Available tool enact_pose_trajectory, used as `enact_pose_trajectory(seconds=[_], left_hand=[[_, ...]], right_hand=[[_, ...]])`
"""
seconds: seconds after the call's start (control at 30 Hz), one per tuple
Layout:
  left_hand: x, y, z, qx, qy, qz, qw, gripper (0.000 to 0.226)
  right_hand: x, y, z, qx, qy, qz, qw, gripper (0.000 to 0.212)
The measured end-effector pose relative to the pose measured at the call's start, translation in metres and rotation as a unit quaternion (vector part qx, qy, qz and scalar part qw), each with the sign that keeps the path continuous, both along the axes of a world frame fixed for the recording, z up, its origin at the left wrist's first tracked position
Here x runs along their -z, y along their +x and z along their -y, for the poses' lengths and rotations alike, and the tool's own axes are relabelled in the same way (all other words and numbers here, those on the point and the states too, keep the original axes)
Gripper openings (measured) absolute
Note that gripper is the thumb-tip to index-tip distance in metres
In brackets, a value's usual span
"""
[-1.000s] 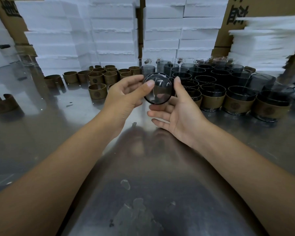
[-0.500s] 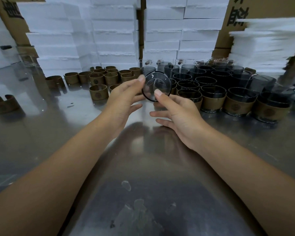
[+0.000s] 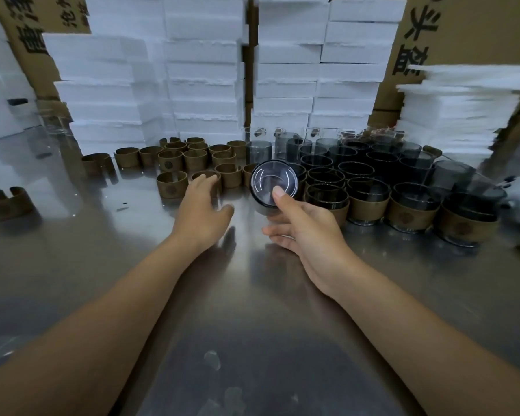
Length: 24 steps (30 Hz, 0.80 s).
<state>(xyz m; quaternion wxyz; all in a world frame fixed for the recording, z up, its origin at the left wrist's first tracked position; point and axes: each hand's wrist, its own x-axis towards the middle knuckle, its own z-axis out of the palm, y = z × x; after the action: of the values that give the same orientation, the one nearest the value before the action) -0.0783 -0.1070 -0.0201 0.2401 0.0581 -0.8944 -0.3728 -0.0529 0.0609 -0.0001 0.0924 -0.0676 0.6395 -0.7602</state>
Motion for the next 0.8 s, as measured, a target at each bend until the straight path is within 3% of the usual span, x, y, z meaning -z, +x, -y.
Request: enact_pose_trajectory(seconds=[0.07,0.17,0.3,0.5,0.63,0.8], left_hand=[[-0.001,-0.01,0.006,-0.011,-0.021,0.035,0.999,0.06],[-0.003,-0.02,0.012,-0.04,-0.019,0.024,0.999,0.042],[-0.002,-0.025,0.015,-0.102,-0.009,0.012,0.995,0.04],[-0.001,-0.012,0.021,-0.115,-0.003,-0.002,0.993,0.016],[-0.008,0.004,0.021,-0.114,0.046,-0.065,0.99,0.007],[-0.024,0.029,0.006,-0.04,0.129,-0.189,0.973,0.023]], right_hand=[[-0.001,0.0,0.0,-0.001,-0.007,0.006,1.0,0.02],[0.0,0.0,0.0,-0.003,-0.015,0.009,1.0,0.018],[0.0,-0.001,0.0,-0.007,-0.015,0.012,1.0,0.02],[0.0,-0.001,0.0,-0.007,-0.01,0.01,1.0,0.022],[0.0,-0.001,0.001,-0.004,-0.009,0.011,1.0,0.027],[0.001,-0.002,0.0,-0.004,-0.002,-0.001,1.0,0.041]])
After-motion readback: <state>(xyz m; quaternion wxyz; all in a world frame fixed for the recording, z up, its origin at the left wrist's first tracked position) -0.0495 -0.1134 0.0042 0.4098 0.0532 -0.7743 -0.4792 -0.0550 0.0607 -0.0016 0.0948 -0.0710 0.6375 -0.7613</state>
